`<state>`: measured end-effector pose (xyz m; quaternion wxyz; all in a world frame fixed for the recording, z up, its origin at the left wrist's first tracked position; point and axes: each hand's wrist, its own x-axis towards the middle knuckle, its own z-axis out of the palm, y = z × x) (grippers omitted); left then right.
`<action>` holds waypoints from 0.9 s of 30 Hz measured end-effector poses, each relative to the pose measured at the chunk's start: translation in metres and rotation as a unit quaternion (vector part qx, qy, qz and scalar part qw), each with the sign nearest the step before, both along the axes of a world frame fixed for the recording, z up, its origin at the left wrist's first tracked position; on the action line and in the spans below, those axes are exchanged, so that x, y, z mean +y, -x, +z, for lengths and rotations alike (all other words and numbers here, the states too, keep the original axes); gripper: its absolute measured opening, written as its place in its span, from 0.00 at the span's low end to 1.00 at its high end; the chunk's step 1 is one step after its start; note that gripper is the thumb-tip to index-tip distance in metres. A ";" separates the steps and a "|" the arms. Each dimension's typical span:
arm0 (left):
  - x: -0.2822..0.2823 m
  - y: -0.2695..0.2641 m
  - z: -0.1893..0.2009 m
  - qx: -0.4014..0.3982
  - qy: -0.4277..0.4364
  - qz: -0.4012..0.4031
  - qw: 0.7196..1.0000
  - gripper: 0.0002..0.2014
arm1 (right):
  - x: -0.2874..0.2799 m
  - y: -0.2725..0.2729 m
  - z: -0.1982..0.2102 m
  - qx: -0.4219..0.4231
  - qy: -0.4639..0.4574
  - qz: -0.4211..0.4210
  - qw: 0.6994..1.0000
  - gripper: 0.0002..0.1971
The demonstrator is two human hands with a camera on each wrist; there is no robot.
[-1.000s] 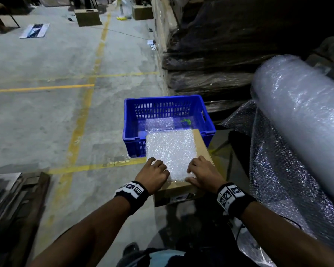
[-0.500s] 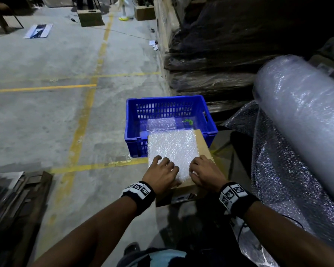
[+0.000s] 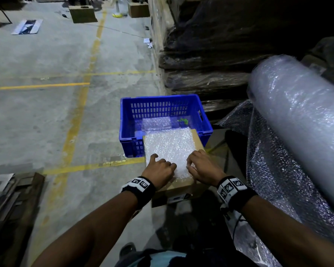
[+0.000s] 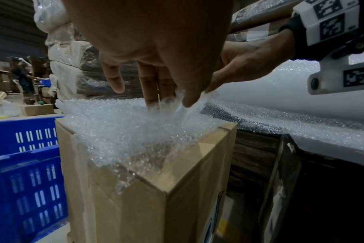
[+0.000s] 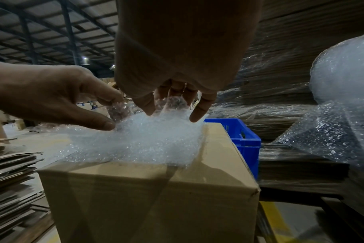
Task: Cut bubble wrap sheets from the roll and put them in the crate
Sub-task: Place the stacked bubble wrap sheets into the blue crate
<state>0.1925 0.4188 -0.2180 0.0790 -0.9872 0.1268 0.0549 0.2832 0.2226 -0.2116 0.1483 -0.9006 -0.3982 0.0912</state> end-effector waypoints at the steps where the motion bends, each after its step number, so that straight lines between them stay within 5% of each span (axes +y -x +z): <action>1: 0.002 -0.001 0.000 0.005 0.011 0.005 1.000 0.14 | 0.000 -0.001 0.000 0.003 -0.005 -0.001 1.000 0.10; 4: 0.005 -0.003 0.000 0.009 0.039 0.015 0.999 0.15 | 0.000 -0.004 -0.002 0.012 -0.017 -0.005 1.000 0.08; 9: 0.005 -0.006 0.001 0.009 0.065 0.049 0.997 0.11 | 0.001 -0.004 -0.003 0.025 -0.037 -0.004 0.999 0.19; 17: 0.016 -0.020 0.005 0.041 0.164 0.091 0.981 0.11 | -0.009 0.027 -0.010 -0.216 -0.068 0.043 0.973 0.13; 27: 0.018 -0.033 0.003 0.093 0.191 0.100 0.972 0.09 | -0.005 0.029 -0.024 -0.213 -0.033 -0.036 0.976 0.21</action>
